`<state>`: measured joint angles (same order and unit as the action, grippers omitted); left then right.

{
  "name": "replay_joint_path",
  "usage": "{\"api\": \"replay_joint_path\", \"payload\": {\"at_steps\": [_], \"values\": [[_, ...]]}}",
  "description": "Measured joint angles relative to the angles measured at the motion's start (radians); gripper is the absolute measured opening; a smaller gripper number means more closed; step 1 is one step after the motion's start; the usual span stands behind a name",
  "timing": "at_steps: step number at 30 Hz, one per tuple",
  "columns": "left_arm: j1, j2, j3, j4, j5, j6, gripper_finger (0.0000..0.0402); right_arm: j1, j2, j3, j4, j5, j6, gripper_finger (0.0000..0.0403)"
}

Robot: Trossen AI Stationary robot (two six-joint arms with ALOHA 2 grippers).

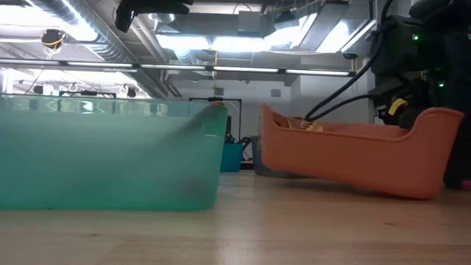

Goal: Sort silverware by color (type)
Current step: Put the pink fork into the blue bin

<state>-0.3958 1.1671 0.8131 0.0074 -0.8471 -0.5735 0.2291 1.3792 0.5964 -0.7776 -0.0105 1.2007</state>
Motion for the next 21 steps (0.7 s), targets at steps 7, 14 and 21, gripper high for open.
{"api": "replay_joint_path", "payload": {"at_steps": [7, 14, 21], "values": [[0.000, 0.000, 0.000, 0.000, 0.000, 0.000, 0.0073, 0.000, 0.000, 0.000, -0.002, -0.001, 0.000, 0.0021], [0.000, 0.000, 0.000, 0.000, 0.000, 0.000, 0.0073, 0.000, 0.000, -0.001, -0.002, -0.001, 0.000, 0.0015], [0.000, 0.000, 0.000, 0.000, 0.000, 0.000, 0.0073, 0.000, 0.000, 0.028, -0.045, -0.008, -0.007, 0.0013]]}}
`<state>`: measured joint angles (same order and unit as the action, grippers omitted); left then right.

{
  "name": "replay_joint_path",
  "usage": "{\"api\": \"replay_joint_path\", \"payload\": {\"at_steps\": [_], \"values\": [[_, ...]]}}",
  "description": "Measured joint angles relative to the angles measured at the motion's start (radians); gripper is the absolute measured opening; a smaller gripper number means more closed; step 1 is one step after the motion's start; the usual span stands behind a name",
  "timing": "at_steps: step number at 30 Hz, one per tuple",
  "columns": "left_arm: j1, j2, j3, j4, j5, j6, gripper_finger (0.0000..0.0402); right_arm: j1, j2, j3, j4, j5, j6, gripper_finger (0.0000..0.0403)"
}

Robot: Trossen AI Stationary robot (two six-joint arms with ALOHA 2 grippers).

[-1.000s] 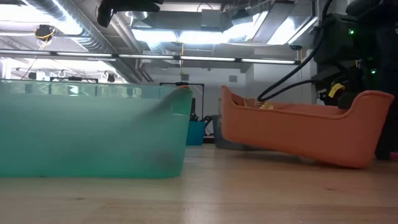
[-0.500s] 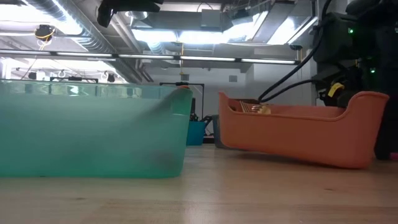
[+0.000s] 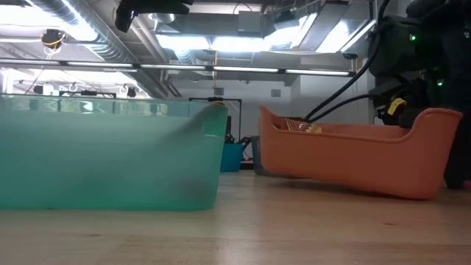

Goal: Sort silverware by color (type)
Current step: Put the pink fork into the blue bin

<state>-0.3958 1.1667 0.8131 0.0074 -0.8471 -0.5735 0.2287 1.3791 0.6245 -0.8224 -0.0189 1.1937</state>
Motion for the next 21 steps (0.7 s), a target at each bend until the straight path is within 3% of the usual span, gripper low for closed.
{"api": "replay_joint_path", "payload": {"at_steps": [10, 21], "values": [[0.000, 0.000, 0.000, 0.000, 0.000, 0.000, 0.0073, 0.000, -0.001, 0.123, -0.158, 0.030, -0.024, 0.0013], [0.000, 0.000, 0.000, 0.000, 0.000, 0.000, 0.0073, 0.000, -0.002, 0.315, -0.375, 0.136, -0.056, 0.0012]]}}
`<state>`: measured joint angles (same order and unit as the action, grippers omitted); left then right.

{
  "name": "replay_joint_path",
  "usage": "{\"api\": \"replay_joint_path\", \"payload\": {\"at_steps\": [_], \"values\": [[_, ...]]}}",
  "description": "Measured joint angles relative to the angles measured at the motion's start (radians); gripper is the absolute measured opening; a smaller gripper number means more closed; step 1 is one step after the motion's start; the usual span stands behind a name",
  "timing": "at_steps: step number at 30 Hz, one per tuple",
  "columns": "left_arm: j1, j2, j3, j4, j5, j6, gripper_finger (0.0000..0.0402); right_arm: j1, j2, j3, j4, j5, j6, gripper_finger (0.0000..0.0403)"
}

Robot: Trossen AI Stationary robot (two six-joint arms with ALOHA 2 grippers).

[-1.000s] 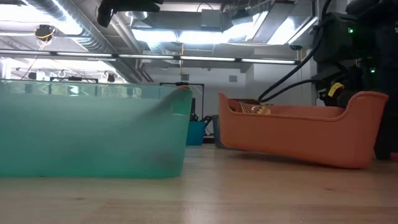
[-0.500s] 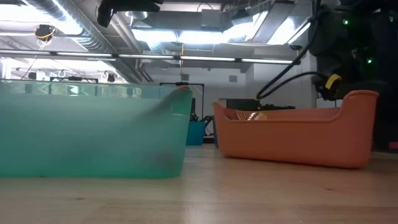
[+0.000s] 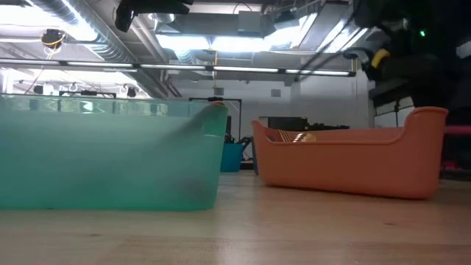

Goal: Sort silverware by color (type)
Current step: Put the pink fork into the blue bin

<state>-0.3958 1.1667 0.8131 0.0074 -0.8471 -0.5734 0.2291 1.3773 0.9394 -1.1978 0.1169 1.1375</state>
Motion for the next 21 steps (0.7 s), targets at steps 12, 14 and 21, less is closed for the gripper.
{"api": "replay_joint_path", "payload": {"at_steps": [12, 14, 21], "values": [[0.000, 0.000, 0.000, 0.000, 0.000, 0.000, 0.0073, 0.000, 0.000, 0.240, -0.028, 0.181, -0.128, 0.0012], [0.000, 0.000, 0.000, 0.000, 0.000, 0.000, 0.0073, 0.000, -0.001, 0.267, -0.013, 0.212, -0.149, 0.0012], [0.001, 0.000, 0.000, 0.000, 0.000, 0.000, 0.0073, 0.000, -0.002, 0.293, 0.198, 0.317, -0.275, 0.0012]]}}
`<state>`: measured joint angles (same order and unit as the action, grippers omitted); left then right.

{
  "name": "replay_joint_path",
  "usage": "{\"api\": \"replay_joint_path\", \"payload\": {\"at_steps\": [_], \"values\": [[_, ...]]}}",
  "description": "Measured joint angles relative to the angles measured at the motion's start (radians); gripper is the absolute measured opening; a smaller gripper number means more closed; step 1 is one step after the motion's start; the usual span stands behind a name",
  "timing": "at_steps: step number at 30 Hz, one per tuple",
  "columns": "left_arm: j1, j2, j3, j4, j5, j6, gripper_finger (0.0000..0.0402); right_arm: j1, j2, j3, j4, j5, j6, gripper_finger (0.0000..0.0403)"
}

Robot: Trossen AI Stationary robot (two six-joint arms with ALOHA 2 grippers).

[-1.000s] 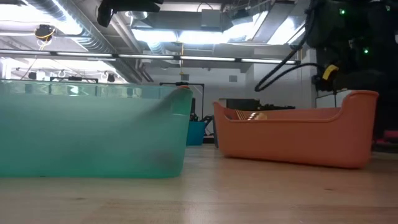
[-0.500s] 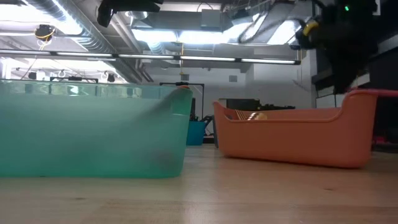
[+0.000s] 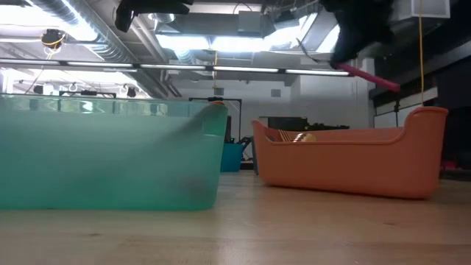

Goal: Sort silverware by color (type)
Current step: Put the pink fork into the blue bin

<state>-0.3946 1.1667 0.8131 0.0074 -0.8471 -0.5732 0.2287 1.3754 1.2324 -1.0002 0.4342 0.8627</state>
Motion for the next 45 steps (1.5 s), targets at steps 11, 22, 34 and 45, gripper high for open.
{"api": "replay_joint_path", "payload": {"at_steps": [11, 22, 34, 45], "values": [[0.009, 0.000, 0.000, 0.000, -0.006, 0.044, 0.0073, 0.000, 0.005, 0.000, 0.519, 0.105, -0.343, 0.0012], [0.046, 0.000, 0.000, 0.004, 0.112, 0.173, 0.0073, 0.000, 0.108, 0.000, 0.911, 0.078, -0.686, 0.0012], [0.089, 0.000, 0.000, 0.009, 0.292, 0.294, 0.0101, -0.016, 0.197, 0.000, 1.173, 0.060, -0.741, 0.0012], [0.122, 0.000, 0.000, 0.015, 0.340, 0.288, 0.0189, -0.035, 0.208, 0.000, 1.227, -0.017, -0.739, 0.0012]]}}
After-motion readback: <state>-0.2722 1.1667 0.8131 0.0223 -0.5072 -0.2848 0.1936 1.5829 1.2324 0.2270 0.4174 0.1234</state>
